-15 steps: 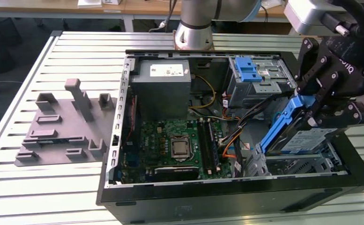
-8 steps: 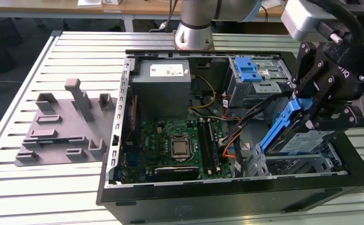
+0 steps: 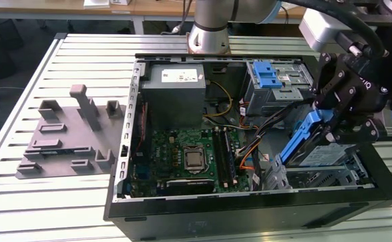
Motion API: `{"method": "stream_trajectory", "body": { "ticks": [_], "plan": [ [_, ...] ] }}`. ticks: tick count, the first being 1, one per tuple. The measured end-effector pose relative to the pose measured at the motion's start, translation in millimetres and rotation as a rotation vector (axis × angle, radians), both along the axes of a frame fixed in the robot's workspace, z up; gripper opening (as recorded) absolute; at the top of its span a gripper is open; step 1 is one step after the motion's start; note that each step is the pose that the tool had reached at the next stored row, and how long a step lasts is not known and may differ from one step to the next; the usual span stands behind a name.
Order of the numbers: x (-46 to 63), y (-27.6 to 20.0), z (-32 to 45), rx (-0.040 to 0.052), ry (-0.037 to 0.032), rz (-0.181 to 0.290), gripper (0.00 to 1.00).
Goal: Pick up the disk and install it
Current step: 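Insert the disk into the insertion slot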
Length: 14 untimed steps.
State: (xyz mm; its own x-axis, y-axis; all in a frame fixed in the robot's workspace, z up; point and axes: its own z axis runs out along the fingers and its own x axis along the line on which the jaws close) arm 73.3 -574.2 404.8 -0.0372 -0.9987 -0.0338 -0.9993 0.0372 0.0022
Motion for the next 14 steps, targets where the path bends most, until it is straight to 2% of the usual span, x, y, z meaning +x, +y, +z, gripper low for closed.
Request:
{"method": "stream_trajectory", "body": {
  "ticks": [8,9,14],
  "plan": [
    [0.0,0.0,-6.6,-0.0003,0.0000,0.000,0.38],
    [0.0,0.0,-7.3,0.0001,-0.0001,0.000,0.44],
    [0.0,0.0,-10.6,-0.0001,0.0000,0.000,0.43]
  ]
}}
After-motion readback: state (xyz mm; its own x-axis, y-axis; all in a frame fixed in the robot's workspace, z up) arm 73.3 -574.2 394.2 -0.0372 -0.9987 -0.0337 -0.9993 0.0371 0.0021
